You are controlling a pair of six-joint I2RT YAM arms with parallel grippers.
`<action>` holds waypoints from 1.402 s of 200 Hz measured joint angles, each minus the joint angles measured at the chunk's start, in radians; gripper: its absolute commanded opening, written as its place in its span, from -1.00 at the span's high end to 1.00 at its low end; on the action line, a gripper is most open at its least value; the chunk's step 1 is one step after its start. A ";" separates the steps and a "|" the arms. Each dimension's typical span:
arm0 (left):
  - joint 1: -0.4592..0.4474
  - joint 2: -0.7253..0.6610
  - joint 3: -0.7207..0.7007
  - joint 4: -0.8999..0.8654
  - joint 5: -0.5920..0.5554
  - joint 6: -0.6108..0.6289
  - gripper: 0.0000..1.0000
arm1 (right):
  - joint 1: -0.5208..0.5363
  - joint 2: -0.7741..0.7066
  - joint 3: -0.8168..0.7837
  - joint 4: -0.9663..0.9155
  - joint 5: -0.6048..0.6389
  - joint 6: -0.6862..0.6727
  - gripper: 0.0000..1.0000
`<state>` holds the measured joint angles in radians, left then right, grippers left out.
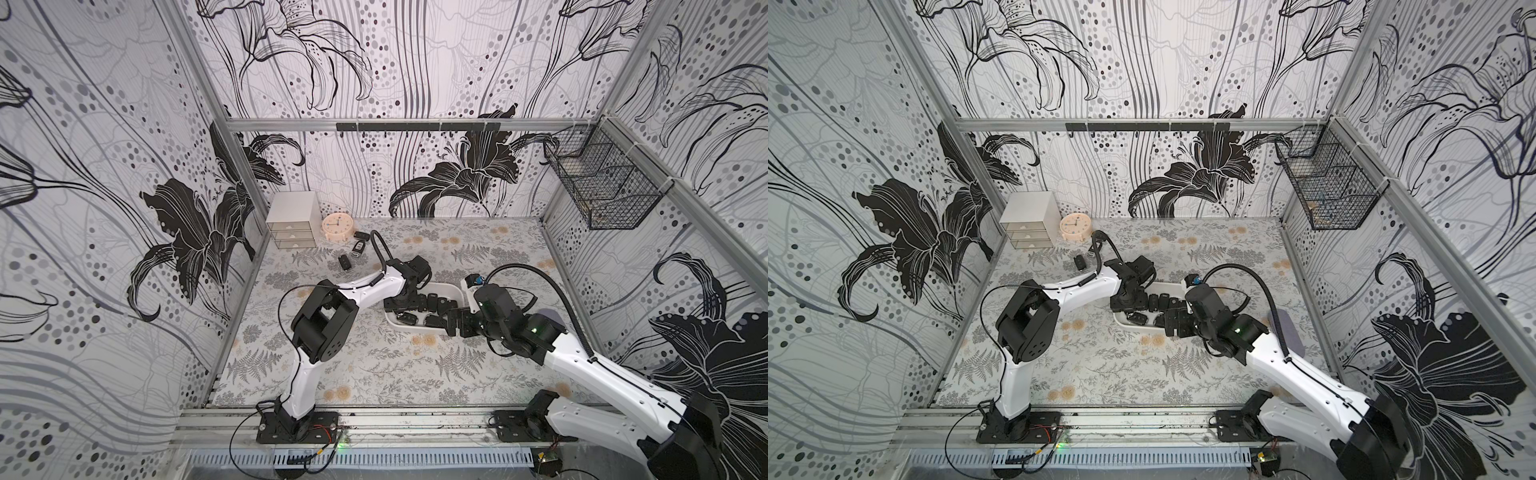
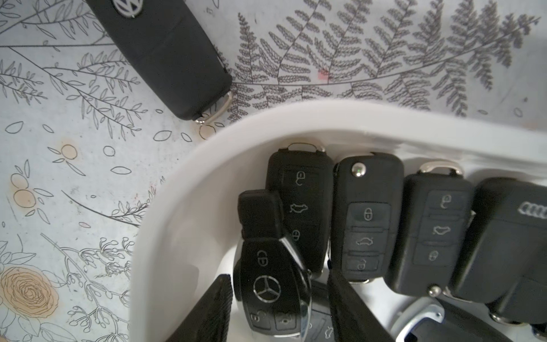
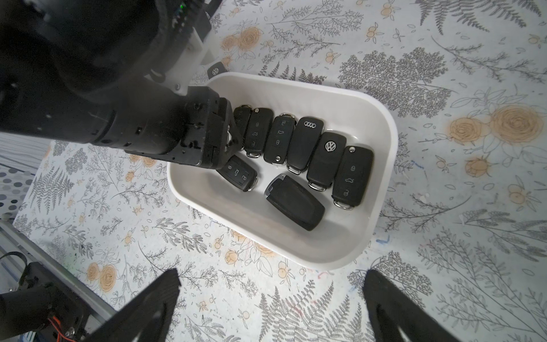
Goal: Place the car key into the storage box
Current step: Place the car key in the storage box.
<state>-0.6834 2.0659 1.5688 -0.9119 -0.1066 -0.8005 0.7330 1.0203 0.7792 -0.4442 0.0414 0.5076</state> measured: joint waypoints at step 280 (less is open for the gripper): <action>0.023 -0.072 -0.052 0.009 0.002 -0.007 0.60 | 0.000 0.075 0.053 0.026 -0.012 -0.024 -1.00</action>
<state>-0.6605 1.9938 1.5169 -0.9028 -0.1051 -0.8078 0.7330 1.0950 0.8322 -0.4183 0.0296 0.4831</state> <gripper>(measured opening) 0.210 0.999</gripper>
